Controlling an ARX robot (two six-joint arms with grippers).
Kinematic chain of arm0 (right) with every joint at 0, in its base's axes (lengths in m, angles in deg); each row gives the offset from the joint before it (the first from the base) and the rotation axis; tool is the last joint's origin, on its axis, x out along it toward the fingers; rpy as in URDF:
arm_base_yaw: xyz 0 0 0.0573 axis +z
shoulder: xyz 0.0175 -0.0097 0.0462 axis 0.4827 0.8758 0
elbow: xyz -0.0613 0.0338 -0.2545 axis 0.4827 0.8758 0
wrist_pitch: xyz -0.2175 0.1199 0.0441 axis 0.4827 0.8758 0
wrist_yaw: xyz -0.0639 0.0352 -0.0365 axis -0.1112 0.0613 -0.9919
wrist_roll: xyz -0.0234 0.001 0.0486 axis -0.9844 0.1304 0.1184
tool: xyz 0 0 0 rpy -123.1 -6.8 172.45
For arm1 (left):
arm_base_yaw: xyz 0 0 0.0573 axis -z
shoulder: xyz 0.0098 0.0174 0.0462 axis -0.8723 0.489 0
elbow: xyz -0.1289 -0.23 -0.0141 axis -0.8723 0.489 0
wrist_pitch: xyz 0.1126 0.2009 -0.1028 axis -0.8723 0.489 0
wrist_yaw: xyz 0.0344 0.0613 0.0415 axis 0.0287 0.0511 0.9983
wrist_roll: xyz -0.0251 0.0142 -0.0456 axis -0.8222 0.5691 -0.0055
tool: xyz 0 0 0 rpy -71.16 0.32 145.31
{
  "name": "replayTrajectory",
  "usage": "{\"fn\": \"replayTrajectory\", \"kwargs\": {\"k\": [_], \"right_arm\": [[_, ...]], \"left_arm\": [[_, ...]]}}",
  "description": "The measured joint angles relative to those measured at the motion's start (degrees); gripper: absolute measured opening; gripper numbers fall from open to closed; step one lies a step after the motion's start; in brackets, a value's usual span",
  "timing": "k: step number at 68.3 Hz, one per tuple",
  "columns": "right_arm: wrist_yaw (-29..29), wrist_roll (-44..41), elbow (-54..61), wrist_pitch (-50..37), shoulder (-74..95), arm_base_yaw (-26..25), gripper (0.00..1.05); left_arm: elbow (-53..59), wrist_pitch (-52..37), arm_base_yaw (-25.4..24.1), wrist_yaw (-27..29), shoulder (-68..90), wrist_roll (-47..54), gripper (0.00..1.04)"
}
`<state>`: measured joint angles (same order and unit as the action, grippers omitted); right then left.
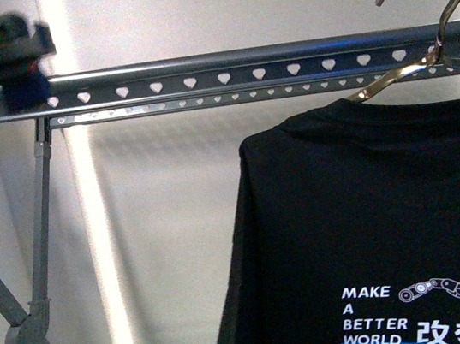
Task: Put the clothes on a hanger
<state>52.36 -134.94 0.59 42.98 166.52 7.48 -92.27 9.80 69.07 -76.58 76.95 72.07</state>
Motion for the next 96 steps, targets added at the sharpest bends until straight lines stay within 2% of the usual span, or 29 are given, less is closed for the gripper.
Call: {"fn": "replayTrajectory", "kwargs": {"k": [23, 34, 38, 42, 55, 75, 96], "right_arm": [[-10.78, 9.42, -0.11, -0.94, -1.53, -0.7, 0.1], [-15.34, 15.28, -5.2, 0.66, 0.57, -2.23, 0.1], [-16.26, 17.07, -7.02, 0.83, 1.51, -2.67, 0.1], [-16.57, 19.19, -8.81, 1.31, 2.49, -2.99, 0.1], [-18.14, 26.75, -12.31, 3.43, 5.27, -3.26, 0.1], [-15.1, 39.17, -13.77, 10.43, 6.21, -0.46, 0.1], [-13.05, 47.23, -16.04, 12.72, 8.15, 1.9, 0.1]], "left_arm": [[22.56, -9.53, -2.91, -2.71, -10.8, 1.42, 0.02], [30.12, -11.87, -4.09, -4.04, -15.87, 1.64, 0.04], [32.09, -12.28, -4.57, -4.63, -17.31, 1.66, 0.04], [34.36, -12.52, -6.69, -7.54, -19.15, 1.84, 0.04], [39.32, -12.63, -8.2, -7.87, -24.11, 1.88, 0.04], [44.65, -10.19, -8.22, -8.02, -32.13, 1.99, 0.04], [47.87, -4.98, -8.22, -8.02, -40.54, 2.01, 0.04]]}}
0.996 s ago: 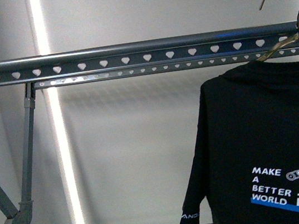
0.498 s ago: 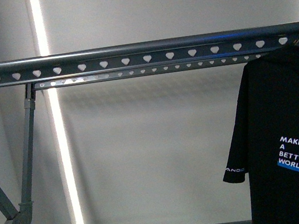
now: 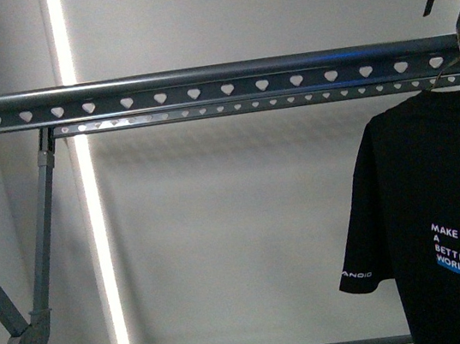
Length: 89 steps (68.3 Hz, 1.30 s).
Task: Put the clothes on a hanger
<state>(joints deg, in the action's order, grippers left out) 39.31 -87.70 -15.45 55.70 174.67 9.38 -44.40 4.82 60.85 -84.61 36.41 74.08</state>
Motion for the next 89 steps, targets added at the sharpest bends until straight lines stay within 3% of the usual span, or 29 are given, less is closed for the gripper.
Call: {"fn": "replayTrajectory", "kwargs": {"k": [30, 50, 65, 78, 83, 89], "right_arm": [[-2.51, 9.92, -14.21, 2.8, 11.28, 1.49, 0.1], [-5.7, 12.98, -14.75, 0.9, 13.66, 4.09, 0.1], [-5.44, 17.14, -9.62, -8.24, 11.74, 3.85, 0.49], [-1.11, 22.86, -3.91, -17.22, 4.17, 1.31, 0.83], [1.22, 25.59, 0.35, -22.12, -1.49, 0.2, 0.97], [5.2, 30.27, 10.21, -30.62, -12.24, -1.18, 0.97]], "left_arm": [[2.49, 7.02, 0.0, 0.0, -10.97, 0.04, 0.04], [2.49, 13.38, 0.0, 0.0, -17.38, 0.04, 0.04], [2.49, 17.16, 0.0, 0.0, -21.16, 0.04, 0.04], [2.49, 19.8, 0.0, 0.02, -23.78, 0.04, 0.04], [2.49, 27.74, 0.0, 0.02, -29.81, 0.04, 0.04], [2.49, 29.4, 0.0, 0.0, -33.0, 0.04, 0.04]]}}
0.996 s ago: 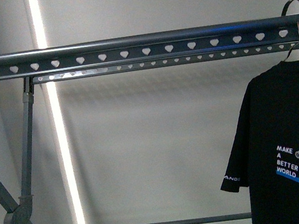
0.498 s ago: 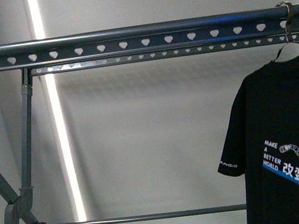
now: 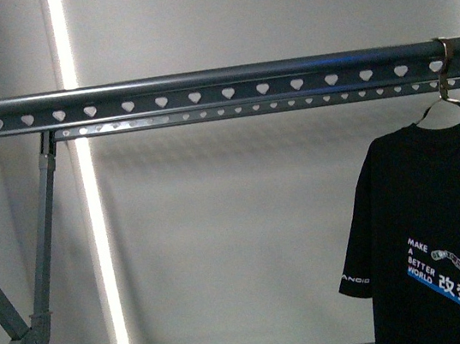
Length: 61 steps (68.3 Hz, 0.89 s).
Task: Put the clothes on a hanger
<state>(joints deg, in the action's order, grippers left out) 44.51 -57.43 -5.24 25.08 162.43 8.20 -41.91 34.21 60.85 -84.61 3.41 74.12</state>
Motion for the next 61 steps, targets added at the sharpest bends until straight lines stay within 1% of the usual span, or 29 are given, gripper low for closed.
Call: {"fn": "replayTrajectory", "kwargs": {"k": [5, 11, 17, 20, 23, 24, 26, 32, 35, 37, 47, 49, 53, 54, 55, 57, 61], "right_arm": [[3.87, 4.72, 12.48, -8.48, -12.52, -0.33, 0.97], [5.88, 8.68, 24.81, -15.23, -23.63, -0.57, 0.97], [3.48, 11.17, 36.28, -20.22, -33.88, -0.81, 0.97], [0.66, 10.25, 41.05, -19.61, -38.56, -0.2, 0.94], [-4.28, 7.15, 47.15, -15.15, -45.03, 1.38, 0.86], [-5.01, 6.03, 48.52, -14.53, -46.38, 1.77, 0.84], [-7.13, 3.48, 54.18, -13.64, -51.23, 3.43, 0.77], [-9.66, 0.35, 62.84, -14.23, -58.29, 6.64, 0.61], [-10.78, -0.46, 64.94, -14.88, -59.87, 7.76, 0.54], [-11.91, -0.87, 66.64, -15.39, -61.02, 8.7, 0.47], [-14.97, -1.73, 72.0, -16.68, -64.41, 11.8, 0.21], [-15.8, -1.77, 73.31, -16.94, -65.57, 12.63, 0.12], [-17.03, -1.97, 74.66, -17.2, -66.9, 13.79, 0.02], [-17.33, -2.01, 74.88, -17.2, -67.14, 14.36, 0.01], [-19.76, -2.01, 75.3, -17.2, -67.6, 15.43, 0.02], [-21.99, -2.01, 75.97, -17.25, -68.19, 17.29, 0.02], [-22.77, -2.03, 77.24, -17.27, -69.29, 19.65, 0.02]], "left_arm": [[0.0, 0.11, 0.0, 0.0, -0.04, 0.0, 0.04], [0.0, 0.11, 0.0, 0.02, -0.09, 0.0, 0.04], [0.0, 0.11, 0.0, 0.02, -0.09, 0.0, 0.04], [0.0, 0.11, 0.0, 0.02, -0.09, 0.0, 0.04], [0.0, 0.11, 0.0, 0.02, -0.09, 0.0, 0.04], [0.0, 0.11, 0.0, 0.0, -0.09, 0.0, 0.04], [0.0, 0.11, 0.0, 0.0, -0.09, 0.0, 0.04], [0.0, 0.11, 0.0, 0.02, -0.09, 0.0, 0.04], [0.0, 0.11, 0.0, 0.02, -0.11, 0.0, 0.04], [0.0, 0.11, 0.0, 0.02, -0.11, 0.0, 0.04], [0.0, 0.11, 0.0, 0.02, -0.11, 0.0, 0.04], [0.0, 0.11, 0.0, 0.02, -0.11, 0.0, 0.04], [0.0, 0.11, 0.0, 0.02, -0.11, 0.0, 0.04], [0.0, 0.11, 0.0, 0.02, -0.11, 0.0, 0.04], [0.0, 0.11, 0.0, 0.02, -0.11, 0.0, 0.04], [0.0, 0.11, 0.0, 0.02, -0.11, 0.0, 0.04], [0.0, 0.11, 0.0, 0.04, -0.11, 0.0, 0.04]]}}
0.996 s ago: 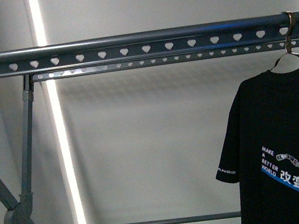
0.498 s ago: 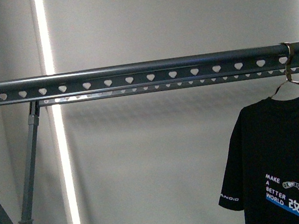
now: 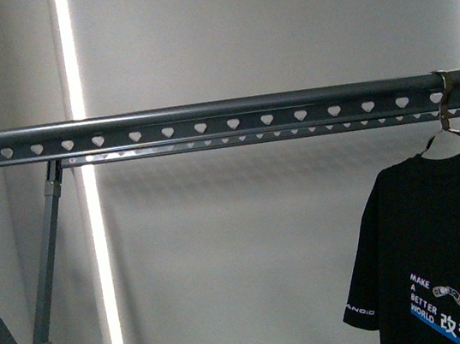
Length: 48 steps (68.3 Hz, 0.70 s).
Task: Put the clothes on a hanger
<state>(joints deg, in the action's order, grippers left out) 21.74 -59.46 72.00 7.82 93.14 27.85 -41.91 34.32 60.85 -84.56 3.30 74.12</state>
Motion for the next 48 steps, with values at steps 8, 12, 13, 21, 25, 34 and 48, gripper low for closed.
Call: {"fn": "replayTrajectory", "kwargs": {"k": [8, 12, 13, 21, 25, 34, 48], "right_arm": [[-0.37, -0.02, 1.92, -0.02, -1.9, 0.76, 0.02], [-0.5, -0.04, 2.91, -0.02, -2.99, 0.79, 0.02], [-0.52, -0.02, 3.04, -0.02, -3.15, 0.79, 0.02], [-0.52, -0.04, 4.52, 0.24, -5.14, 0.79, 0.02], [-0.52, -0.02, 5.07, 0.59, -6.01, 0.79, 0.02], [-0.52, -0.02, 5.86, 2.78, -8.98, 0.81, 0.02], [-0.52, -0.04, 6.91, 8.87, -16.31, 0.81, 0.02]], "left_arm": [[0.0, 0.0, 0.0, -0.02, 0.0, 0.0, 0.04], [0.0, 0.0, 0.0, -0.02, 0.0, 0.0, 0.04], [0.0, 0.0, 0.0, -0.02, 0.0, 0.0, 0.04], [0.0, 0.0, 0.0, -0.02, 0.0, 0.0, 0.04], [0.0, 0.0, 0.0, -0.02, 0.0, 0.0, 0.04], [0.0, 0.0, 0.0, -0.02, 0.0, 0.0, 0.04], [0.0, 0.0, 0.0, -0.02, -0.02, 0.0, 0.04]]}}
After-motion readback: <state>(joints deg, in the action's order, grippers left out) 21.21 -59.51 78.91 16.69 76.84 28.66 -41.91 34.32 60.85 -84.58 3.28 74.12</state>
